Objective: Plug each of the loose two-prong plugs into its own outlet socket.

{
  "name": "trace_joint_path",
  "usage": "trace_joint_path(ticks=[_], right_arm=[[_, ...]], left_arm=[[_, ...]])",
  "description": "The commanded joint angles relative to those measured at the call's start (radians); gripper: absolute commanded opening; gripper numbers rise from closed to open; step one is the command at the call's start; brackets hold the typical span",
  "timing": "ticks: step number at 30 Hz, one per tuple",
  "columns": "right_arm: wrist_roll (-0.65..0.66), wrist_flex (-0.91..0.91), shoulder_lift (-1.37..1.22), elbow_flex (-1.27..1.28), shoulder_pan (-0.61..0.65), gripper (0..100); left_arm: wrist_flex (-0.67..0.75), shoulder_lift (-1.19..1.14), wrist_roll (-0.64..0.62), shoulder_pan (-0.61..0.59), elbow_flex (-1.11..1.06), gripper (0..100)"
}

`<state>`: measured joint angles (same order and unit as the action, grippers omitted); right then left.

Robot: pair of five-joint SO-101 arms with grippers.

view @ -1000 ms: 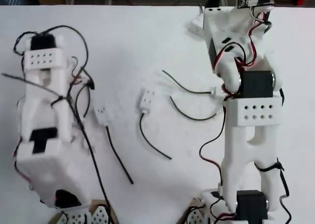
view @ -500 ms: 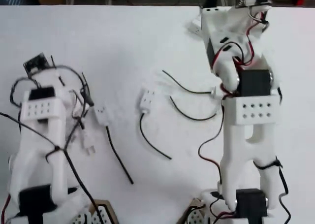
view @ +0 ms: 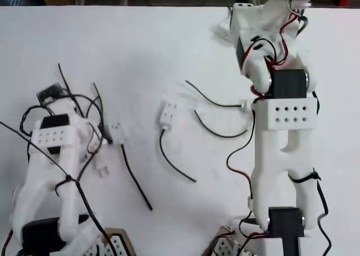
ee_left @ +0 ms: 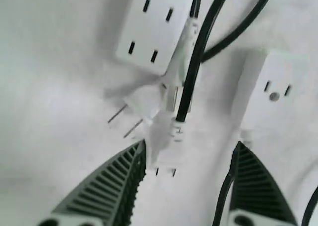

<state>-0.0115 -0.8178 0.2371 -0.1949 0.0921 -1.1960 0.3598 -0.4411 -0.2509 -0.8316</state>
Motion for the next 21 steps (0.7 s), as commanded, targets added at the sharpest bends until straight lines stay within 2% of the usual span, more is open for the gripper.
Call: trace_joint_path(ticks=[1,4,8,10,21], right_arm=[[-0.02,0.002,0.012,-0.04,-0.015,36.5],[-0.02,0.001,0.013,-0.04,-0.016,36.5],[-0.02,0.001,0.013,-0.04,-0.015,36.5],[-0.02,0.001,0.013,-0.04,-0.015,36.5],[-0.02,0.001,0.013,-0.04,-0.015,36.5]], left_arm=[[-0.034,0.041,0.003,0.012,-0.005,28],[0.02,0.041,0.002,0.013,-0.061,28],[0.209,0.041,0.002,0.007,-0.167,28],[0.25,0.042,0.008,0.008,-0.21,28],[0.149,0.042,0.009,0.005,-0.18,28]])
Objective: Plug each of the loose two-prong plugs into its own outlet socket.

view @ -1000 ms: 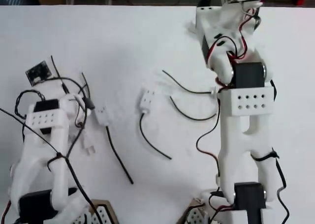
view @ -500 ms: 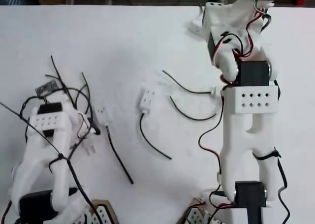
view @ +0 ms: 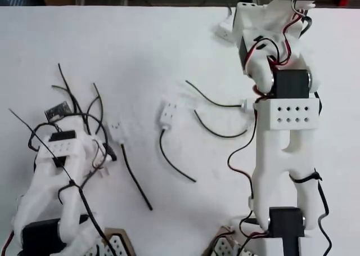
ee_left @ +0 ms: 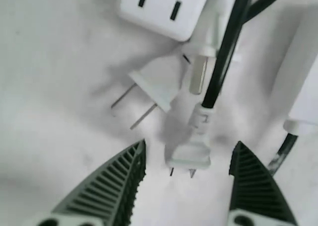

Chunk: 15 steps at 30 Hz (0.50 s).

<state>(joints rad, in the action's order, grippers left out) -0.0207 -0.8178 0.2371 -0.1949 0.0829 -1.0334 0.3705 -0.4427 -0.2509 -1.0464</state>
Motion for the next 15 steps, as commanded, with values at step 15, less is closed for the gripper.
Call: trace_joint_path(ticks=[15], right_arm=[[-0.011,0.001,0.015,-0.041,-0.007,36.5]], left_arm=[[0.155,0.039,0.002,0.013,-0.064,3]])
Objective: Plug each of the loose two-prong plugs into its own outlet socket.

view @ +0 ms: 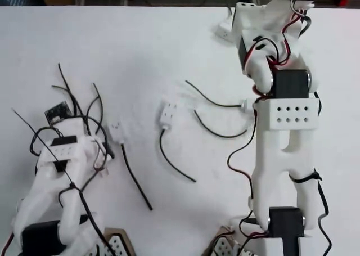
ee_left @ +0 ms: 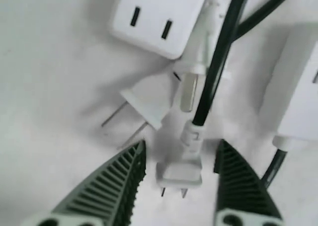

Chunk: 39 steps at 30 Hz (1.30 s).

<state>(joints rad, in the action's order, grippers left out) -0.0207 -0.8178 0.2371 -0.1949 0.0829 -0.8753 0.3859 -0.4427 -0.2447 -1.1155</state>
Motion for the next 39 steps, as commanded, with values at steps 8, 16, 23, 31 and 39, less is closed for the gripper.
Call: trace_joint_path(ticks=[8,16,23,31,39], right_arm=[[-0.011,0.001,0.015,-0.044,-0.007,36.5],[-0.009,0.001,0.016,-0.044,-0.007,36.5],[-0.002,-0.019,0.07,-0.04,-0.007,36.5],[-0.002,-0.036,0.05,-0.046,0.033,36.5],[0.0,-0.136,-0.113,-0.21,0.059,36.5]], left_arm=[[-0.011,0.024,0.009,0.007,0.044,3],[0.037,0.025,0.011,0.154,0.235,2],[0.361,0.028,0.002,0.254,0.227,2],[0.841,0.249,-0.135,0.255,-0.003,2],[1.583,0.496,-0.14,0.265,-0.374,2]])
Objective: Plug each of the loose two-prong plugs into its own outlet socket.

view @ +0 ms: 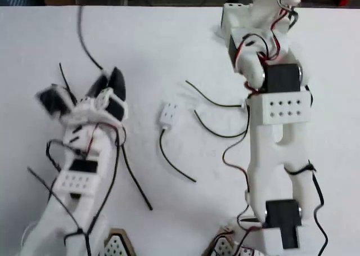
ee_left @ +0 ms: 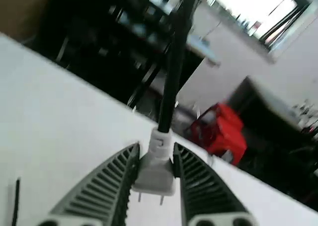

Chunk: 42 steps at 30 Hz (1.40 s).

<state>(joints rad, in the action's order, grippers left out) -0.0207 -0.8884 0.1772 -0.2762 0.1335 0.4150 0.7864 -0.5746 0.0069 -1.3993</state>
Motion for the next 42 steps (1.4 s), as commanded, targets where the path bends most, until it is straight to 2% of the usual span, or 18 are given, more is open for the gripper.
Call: trace_joint_path(ticks=[1,3,10,13,17,19,24,26,29,32,34,38,42], right_arm=[[0.0,-0.097,-0.079,-0.17,0.019,36.5],[0.0,-0.165,-0.136,-0.255,0.039,36.5],[-0.002,-0.417,-0.409,-0.634,0.147,36.5],[-0.02,-0.516,-0.513,-0.809,0.174,36.5],[-0.232,-0.656,-0.59,-1.007,0.156,36.5],[-0.293,-0.71,-0.605,-1.066,0.157,36.5],[-0.301,-0.773,-0.618,-1.079,0.297,34.9],[-0.287,-0.796,-0.619,-1.079,0.372,30.7],[-0.196,-0.814,-0.616,-1.079,0.47,22.5],[-0.149,-0.825,-0.616,-1.079,0.527,16.5],[-0.143,-0.829,-0.615,-1.077,0.533,14.9],[-0.143,-0.831,-0.607,-1.045,0.541,13.9],[-0.141,-0.829,-0.585,-1.003,0.584,8.0]], left_arm=[[0.351,0.117,-0.008,0.013,-0.123,2],[0.408,0.145,-0.003,0.013,-0.164,2],[0.422,0.162,-0.02,0.013,-0.167,2],[0.497,0.16,-0.123,0.007,-0.123,2],[0.523,0.154,-0.189,0.013,-0.008,2],[0.523,0.154,-0.203,0.015,0.026,2],[0.523,0.154,-0.292,0.015,0.1,2],[0.523,0.154,-0.344,0.005,0.114,2],[0.528,0.16,-0.43,0.005,0.077,2],[0.531,0.162,-0.529,0.005,0.049,2],[0.531,0.162,-0.635,-0.005,0.031,2],[0.531,0.162,-0.944,-0.061,0.002,3],[0.525,0.162,-0.933,-0.096,-0.008,3]])
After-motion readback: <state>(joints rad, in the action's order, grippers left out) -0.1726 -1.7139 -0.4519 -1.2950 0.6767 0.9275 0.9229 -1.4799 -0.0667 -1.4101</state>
